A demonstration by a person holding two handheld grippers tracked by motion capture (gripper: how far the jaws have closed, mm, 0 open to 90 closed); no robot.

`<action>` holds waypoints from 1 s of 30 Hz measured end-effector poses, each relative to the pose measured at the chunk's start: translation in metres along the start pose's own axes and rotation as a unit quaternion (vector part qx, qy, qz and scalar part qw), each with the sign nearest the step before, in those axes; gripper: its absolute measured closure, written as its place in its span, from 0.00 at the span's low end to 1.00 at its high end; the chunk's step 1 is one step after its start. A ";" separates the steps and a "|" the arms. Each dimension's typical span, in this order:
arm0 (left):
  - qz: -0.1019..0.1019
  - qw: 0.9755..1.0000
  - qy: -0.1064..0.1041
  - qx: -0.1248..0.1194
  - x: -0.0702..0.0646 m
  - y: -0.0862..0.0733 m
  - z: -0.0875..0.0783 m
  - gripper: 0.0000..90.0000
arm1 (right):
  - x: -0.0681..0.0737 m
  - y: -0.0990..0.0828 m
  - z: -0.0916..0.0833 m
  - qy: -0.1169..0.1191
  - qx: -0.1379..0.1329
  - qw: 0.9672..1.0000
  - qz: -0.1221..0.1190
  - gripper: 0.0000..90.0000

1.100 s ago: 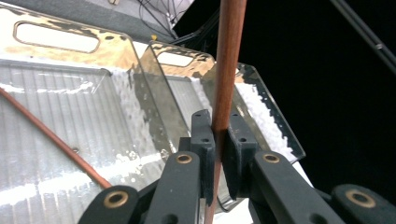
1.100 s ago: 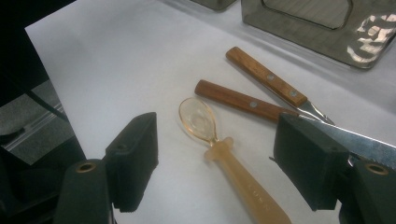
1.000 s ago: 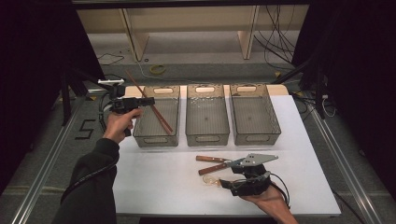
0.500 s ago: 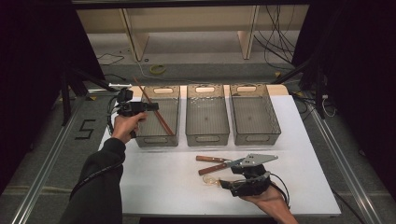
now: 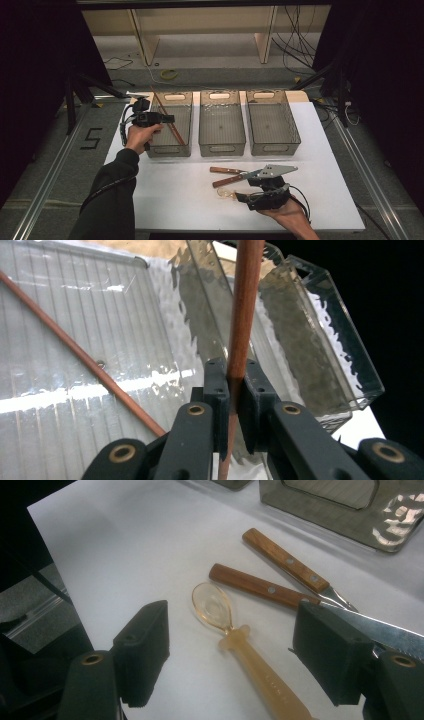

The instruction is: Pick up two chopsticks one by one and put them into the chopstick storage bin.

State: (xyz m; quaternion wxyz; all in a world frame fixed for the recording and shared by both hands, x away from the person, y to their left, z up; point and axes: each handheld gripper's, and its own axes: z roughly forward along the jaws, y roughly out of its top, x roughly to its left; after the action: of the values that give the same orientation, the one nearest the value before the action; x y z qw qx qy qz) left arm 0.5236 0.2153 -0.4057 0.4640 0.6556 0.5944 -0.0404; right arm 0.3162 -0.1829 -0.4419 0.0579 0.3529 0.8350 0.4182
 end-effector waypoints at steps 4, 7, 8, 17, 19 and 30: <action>-0.007 1.000 0.007 0.001 0.002 0.000 0.003 0.90 | 0.000 0.000 0.000 0.000 0.001 1.000 0.001 0.35; -0.009 1.000 0.014 0.006 0.002 0.000 0.006 0.81 | 0.000 0.000 0.000 0.000 0.001 1.000 0.001 0.35; -0.009 1.000 0.017 0.005 0.002 0.000 0.006 0.76 | 0.000 0.000 0.000 -0.001 0.001 1.000 0.001 0.35; -0.005 1.000 0.026 0.001 -0.002 -0.001 -0.001 0.48 | 0.000 0.000 -0.001 -0.001 -0.001 1.000 0.001 0.35; 0.004 1.000 0.021 -0.002 -0.006 -0.002 -0.004 0.44 | 0.000 0.000 -0.001 -0.001 -0.001 1.000 -0.002 0.35; 0.054 0.997 -0.036 -0.043 -0.017 -0.031 -0.028 0.31 | -0.006 0.004 -0.003 -0.006 0.011 1.000 -0.010 0.35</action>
State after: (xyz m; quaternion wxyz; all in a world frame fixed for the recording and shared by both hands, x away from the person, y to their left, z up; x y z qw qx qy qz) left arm 0.4796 0.2168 -0.3973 0.5144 0.6642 0.5424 -0.0129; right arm 0.3221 -0.1869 -0.4382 0.0633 0.3472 0.8427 0.4066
